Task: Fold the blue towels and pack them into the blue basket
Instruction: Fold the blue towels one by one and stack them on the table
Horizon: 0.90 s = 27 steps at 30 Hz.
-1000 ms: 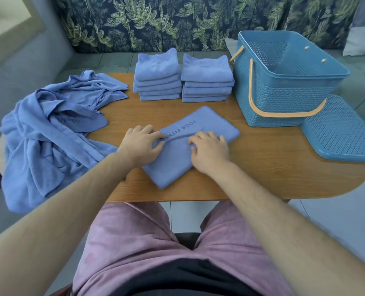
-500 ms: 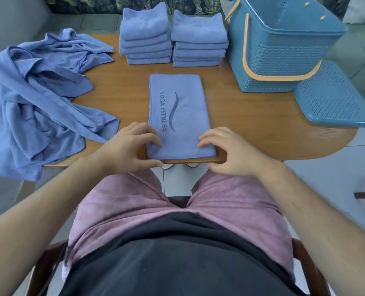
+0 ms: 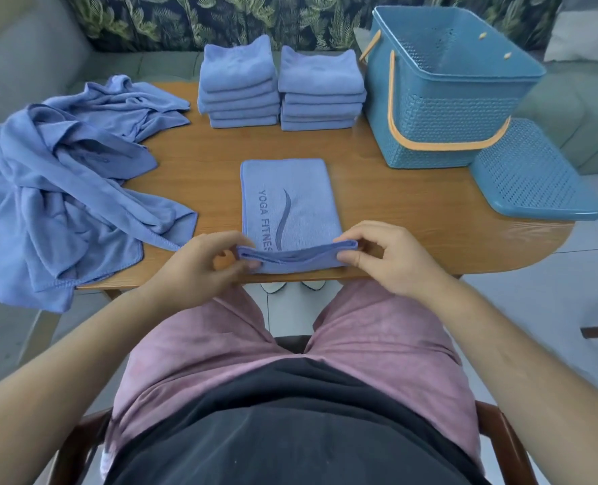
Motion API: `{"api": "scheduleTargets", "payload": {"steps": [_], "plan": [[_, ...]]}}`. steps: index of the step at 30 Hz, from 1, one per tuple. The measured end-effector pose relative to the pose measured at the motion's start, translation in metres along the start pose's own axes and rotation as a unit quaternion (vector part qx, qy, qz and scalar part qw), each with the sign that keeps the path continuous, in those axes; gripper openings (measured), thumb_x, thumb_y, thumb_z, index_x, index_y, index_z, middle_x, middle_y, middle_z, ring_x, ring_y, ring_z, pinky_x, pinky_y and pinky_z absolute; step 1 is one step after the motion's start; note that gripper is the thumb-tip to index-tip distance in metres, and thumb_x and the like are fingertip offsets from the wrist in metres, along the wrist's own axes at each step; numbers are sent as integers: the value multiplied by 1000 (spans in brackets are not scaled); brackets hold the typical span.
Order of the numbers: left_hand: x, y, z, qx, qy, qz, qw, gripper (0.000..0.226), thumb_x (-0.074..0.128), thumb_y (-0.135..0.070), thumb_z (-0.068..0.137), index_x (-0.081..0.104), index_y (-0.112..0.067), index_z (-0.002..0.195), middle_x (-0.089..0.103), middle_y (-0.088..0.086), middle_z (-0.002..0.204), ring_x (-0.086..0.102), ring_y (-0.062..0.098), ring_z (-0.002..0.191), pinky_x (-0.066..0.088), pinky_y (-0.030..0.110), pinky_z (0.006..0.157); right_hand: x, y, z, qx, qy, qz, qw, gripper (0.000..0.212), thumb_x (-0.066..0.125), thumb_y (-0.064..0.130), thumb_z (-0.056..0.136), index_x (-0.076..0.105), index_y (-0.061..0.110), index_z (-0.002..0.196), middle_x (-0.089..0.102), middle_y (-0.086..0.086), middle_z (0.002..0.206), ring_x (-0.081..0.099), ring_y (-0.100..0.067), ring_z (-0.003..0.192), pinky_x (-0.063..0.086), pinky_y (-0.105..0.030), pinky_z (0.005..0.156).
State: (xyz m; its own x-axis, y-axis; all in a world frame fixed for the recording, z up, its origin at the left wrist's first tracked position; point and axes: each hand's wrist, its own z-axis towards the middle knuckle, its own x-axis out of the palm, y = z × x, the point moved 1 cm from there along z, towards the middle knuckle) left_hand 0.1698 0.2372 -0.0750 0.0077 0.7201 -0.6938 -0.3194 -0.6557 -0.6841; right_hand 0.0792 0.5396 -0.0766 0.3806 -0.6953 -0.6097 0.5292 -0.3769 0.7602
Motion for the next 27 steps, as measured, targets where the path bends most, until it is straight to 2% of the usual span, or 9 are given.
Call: {"api": "scheduleTargets", "payload": {"steps": [3,6,9,16,18,20,23,25,27], "plan": [[-8,-5,18,-79,-74,-128,986,14,71,-24,91,63,-13,96,64,9,81,55,14,73,44,27,69,-8,3,21,55,-41,81,994,17,78,19,88,71,27,101,74,-1,94,69,-25,89,54,-43,84],[-18,2,45,-127,-97,-182,970,18,67,-31,94,61,-15,92,66,14,83,57,19,73,47,31,68,-15,3,54,87,-66,90,990,13,76,19,89,68,25,96,74,-5,92,69,-21,85,55,-39,84],[-23,16,72,-163,-125,-153,967,18,65,-33,96,61,-16,92,62,9,80,55,16,74,47,38,71,-18,-5,90,112,-67,65,989,7,74,22,91,69,22,97,73,-5,93,69,-22,86,54,-36,84],[-27,53,136,-247,-148,-65,955,25,59,-39,98,62,-14,94,54,-9,75,46,1,61,41,20,62,-14,-40,160,154,-66,14,986,4,69,26,94,68,22,95,65,10,80,54,5,65,42,-15,66],[-26,65,150,-266,-151,-43,951,25,58,-39,97,62,-15,93,54,-9,74,46,1,60,39,18,59,-9,-53,175,165,-71,-8,984,5,70,28,93,68,24,93,63,13,77,54,4,64,40,-17,65],[-22,78,162,-286,-143,-10,948,25,58,-38,97,62,-14,96,57,-7,80,51,7,67,42,22,62,-3,-65,187,182,-70,-37,980,5,69,32,93,68,27,93,64,13,82,57,0,71,44,-23,69],[-14,86,165,-291,-171,90,937,27,60,-35,97,61,-13,112,57,1,108,58,18,92,50,34,83,5,-68,190,180,-93,-150,968,22,60,34,97,65,22,115,63,6,108,60,-14,93,51,-37,84],[-5,77,159,-215,-190,182,941,35,58,-35,96,58,-17,126,55,0,126,56,22,111,45,38,93,11,-55,180,120,-134,-233,956,29,52,30,100,62,20,125,60,3,121,57,-21,108,49,-41,91],[10,59,152,-137,-146,206,958,40,54,-38,98,56,-25,135,49,-7,144,46,17,131,36,37,102,27,-37,166,56,-126,-253,957,33,48,28,100,63,22,129,59,4,133,52,-21,123,44,-40,97]]}}
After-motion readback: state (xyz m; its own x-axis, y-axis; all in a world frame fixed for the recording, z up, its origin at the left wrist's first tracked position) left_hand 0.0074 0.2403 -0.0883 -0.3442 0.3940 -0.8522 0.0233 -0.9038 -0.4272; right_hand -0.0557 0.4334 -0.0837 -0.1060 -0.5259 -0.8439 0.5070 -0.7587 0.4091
